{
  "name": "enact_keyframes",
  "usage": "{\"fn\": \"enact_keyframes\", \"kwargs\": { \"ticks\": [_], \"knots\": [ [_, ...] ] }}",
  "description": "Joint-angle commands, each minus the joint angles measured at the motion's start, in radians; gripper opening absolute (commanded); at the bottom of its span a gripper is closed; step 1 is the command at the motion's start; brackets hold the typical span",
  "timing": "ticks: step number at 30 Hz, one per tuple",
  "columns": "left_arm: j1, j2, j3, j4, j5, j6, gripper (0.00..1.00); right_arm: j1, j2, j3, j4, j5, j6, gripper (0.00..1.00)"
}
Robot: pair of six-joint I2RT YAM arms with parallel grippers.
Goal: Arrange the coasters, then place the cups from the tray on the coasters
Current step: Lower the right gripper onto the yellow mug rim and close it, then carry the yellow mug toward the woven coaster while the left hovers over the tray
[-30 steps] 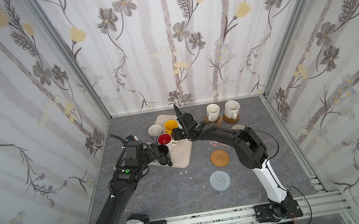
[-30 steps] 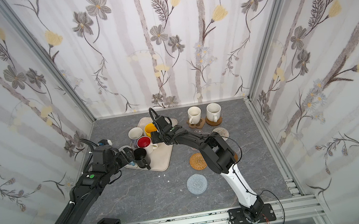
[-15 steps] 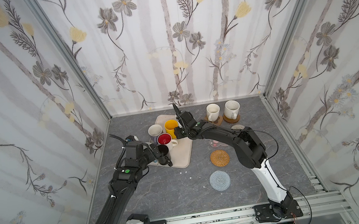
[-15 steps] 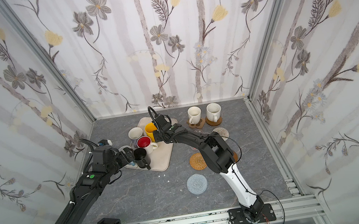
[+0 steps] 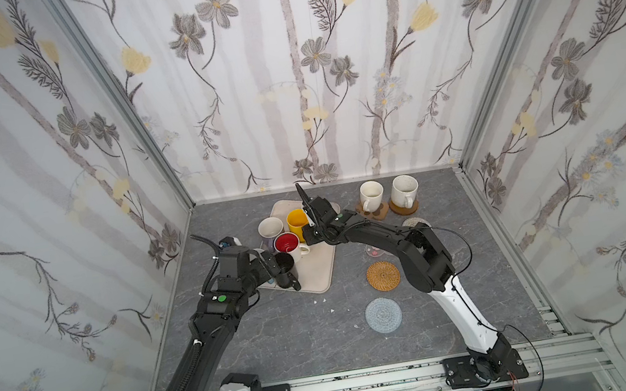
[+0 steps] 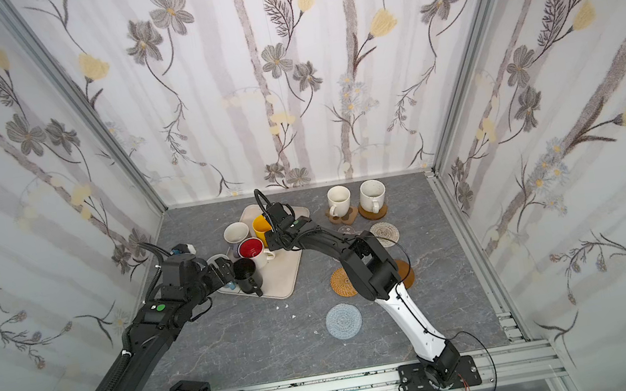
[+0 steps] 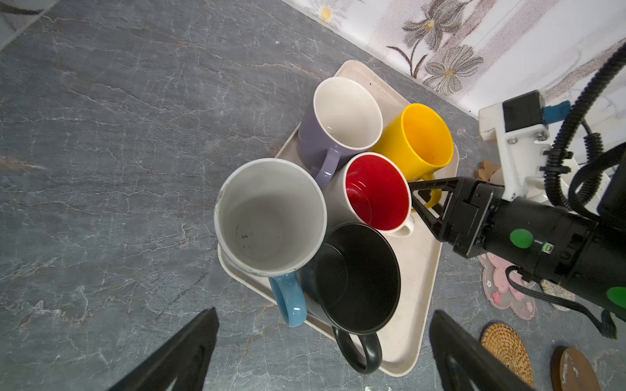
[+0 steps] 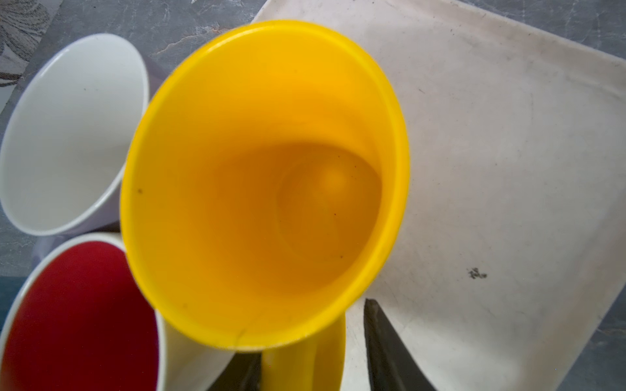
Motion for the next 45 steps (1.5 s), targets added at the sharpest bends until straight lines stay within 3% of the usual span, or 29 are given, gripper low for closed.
{"fn": "enact_keyframes", "kwargs": {
  "ticks": [1, 8, 16, 20, 32, 45],
  "knots": [
    [0.002, 0.0, -0.003, 0.027, 0.002, 0.005, 1.0, 0.003, 0.015, 0.023, -0.005, 0.015, -0.016, 0.36],
    [0.003, 0.003, -0.005, 0.027, 0.001, 0.007, 1.0, 0.004, 0.007, 0.025, -0.013, 0.027, -0.032, 0.28],
    [0.005, 0.004, -0.004, 0.029, 0.015, 0.017, 1.0, 0.012, -0.031, 0.024, -0.035, 0.048, -0.056, 0.07],
    [0.003, 0.004, -0.002, 0.03, 0.031, 0.039, 1.0, 0.013, -0.063, 0.022, -0.042, 0.057, -0.064, 0.01],
    [-0.082, 0.011, 0.034, 0.039, 0.01, 0.027, 1.0, 0.015, -0.272, -0.122, -0.015, 0.076, -0.096, 0.0],
    [-0.307, 0.119, 0.122, 0.06, -0.144, -0.021, 1.0, 0.002, -0.596, -0.502, 0.081, 0.114, -0.108, 0.0]
  ]
}}
